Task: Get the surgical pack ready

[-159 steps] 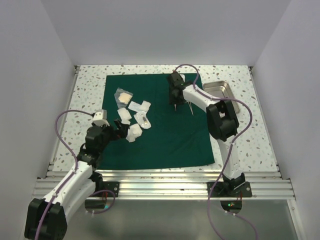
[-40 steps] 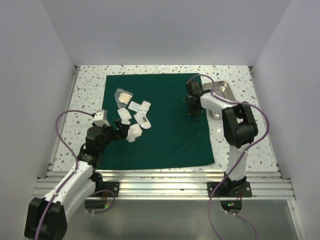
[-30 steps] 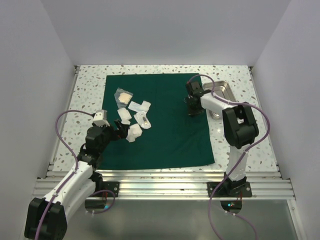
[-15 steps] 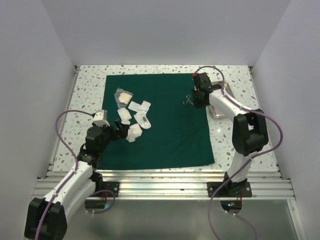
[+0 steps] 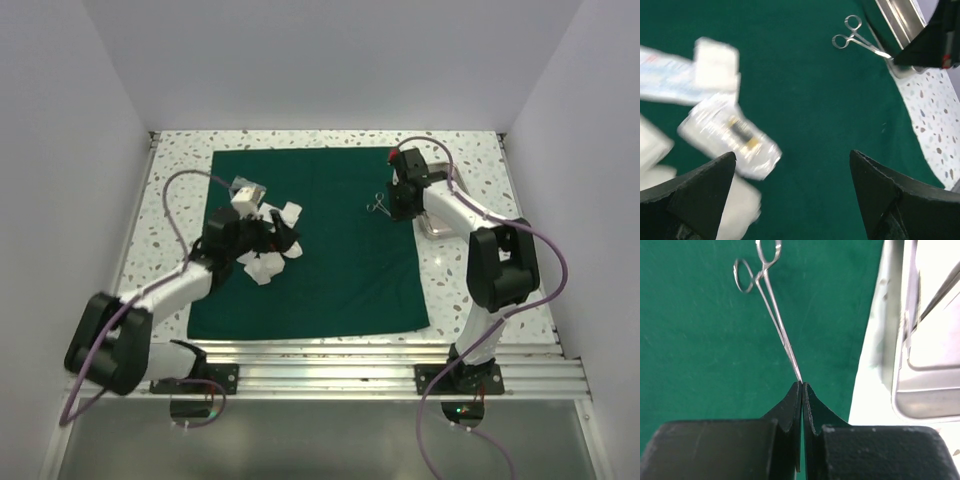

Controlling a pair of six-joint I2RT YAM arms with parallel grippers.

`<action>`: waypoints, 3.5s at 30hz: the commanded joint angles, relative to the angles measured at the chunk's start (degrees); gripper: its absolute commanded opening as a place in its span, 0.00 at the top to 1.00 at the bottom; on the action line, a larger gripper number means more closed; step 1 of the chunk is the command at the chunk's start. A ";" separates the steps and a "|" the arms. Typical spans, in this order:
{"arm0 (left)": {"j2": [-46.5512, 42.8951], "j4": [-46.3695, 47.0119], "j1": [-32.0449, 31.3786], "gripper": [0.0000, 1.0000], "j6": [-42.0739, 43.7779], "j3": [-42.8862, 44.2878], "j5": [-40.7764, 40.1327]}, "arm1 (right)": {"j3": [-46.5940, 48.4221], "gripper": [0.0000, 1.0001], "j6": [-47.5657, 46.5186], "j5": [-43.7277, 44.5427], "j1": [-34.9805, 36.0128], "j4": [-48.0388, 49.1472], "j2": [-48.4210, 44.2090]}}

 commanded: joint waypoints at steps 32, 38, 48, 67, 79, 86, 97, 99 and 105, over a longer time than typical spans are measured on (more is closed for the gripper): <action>53.87 -4.51 -13.98 0.00 -61.84 53.29 8.87 | -5.55 1.00 -1.38 -2.09 0.52 4.21 -5.61; 56.94 -4.94 -16.00 0.00 -65.80 58.46 7.64 | -5.72 1.00 -1.56 -2.09 0.78 4.56 -5.70; 62.48 -7.13 -17.85 0.14 -68.34 62.79 5.54 | -5.72 1.00 -2.09 -2.17 1.13 4.91 -6.05; 68.46 -7.31 -18.99 0.60 -69.49 68.94 0.61 | -6.16 1.00 -2.61 -2.00 2.01 5.09 -6.84; 68.02 -6.17 -19.26 1.00 -65.71 68.69 -0.62 | -6.95 0.72 -2.71 -2.00 2.45 5.52 -8.15; 63.20 -1.87 -19.34 1.00 -60.18 63.32 -0.70 | -8.01 0.61 -1.04 -0.77 1.49 6.14 -14.48; 66.26 13.42 -22.68 1.00 -47.62 71.13 5.27 | -10.91 0.61 4.06 -0.07 -9.76 8.87 -21.43; 68.19 12.81 -23.56 1.00 -46.20 75.77 4.75 | -8.28 0.62 3.36 3.25 -10.20 6.94 -19.16; 74.08 13.42 -24.88 1.00 -46.63 84.75 3.25 | -4.67 0.84 5.02 1.43 -13.88 5.88 -9.84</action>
